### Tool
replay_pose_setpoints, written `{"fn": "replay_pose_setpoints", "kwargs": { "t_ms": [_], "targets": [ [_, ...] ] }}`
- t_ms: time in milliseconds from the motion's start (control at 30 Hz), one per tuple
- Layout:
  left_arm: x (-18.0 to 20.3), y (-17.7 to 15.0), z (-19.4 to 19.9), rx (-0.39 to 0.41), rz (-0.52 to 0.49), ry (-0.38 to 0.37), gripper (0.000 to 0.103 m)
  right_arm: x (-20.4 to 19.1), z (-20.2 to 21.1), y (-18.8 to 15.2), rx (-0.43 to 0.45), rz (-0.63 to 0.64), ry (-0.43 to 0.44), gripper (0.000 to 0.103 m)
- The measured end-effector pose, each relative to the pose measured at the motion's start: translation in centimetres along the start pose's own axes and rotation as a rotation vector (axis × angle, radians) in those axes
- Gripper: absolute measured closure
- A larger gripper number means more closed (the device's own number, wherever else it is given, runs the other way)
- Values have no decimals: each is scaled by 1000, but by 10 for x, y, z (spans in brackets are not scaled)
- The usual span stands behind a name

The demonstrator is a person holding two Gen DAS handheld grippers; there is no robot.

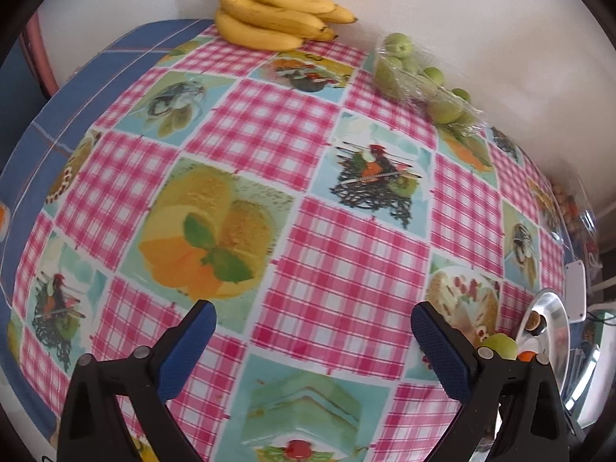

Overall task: Organize fruits
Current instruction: 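Grasp the green pear with the right gripper while the left gripper grasps the dark cherry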

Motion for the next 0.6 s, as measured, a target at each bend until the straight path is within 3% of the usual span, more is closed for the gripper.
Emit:
{"fn": "replay_pose_setpoints", "kwargs": {
  "t_ms": [167,367,600],
  "targets": [
    [21,-1,-2,9,-46,-47,3,3,2,1,8,6,-11,60],
    [43,-3,-10,-7,-80,-99,14,5,3,2,9,5,-12,60],
    [59,-6,-19,-40,-108,-149,36,10,4,4,9,-1,-9,60]
  ]
}}
Point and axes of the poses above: each gripper's, at about its wrist camera, not at the fingertips, and z roughly against the way its jaws point, x to its right, y to its top, the point moved 1 cm from there along -z, roughly the way its jaws point, and after that the axes turned 1 degree about -x, right-handed, at the moved point
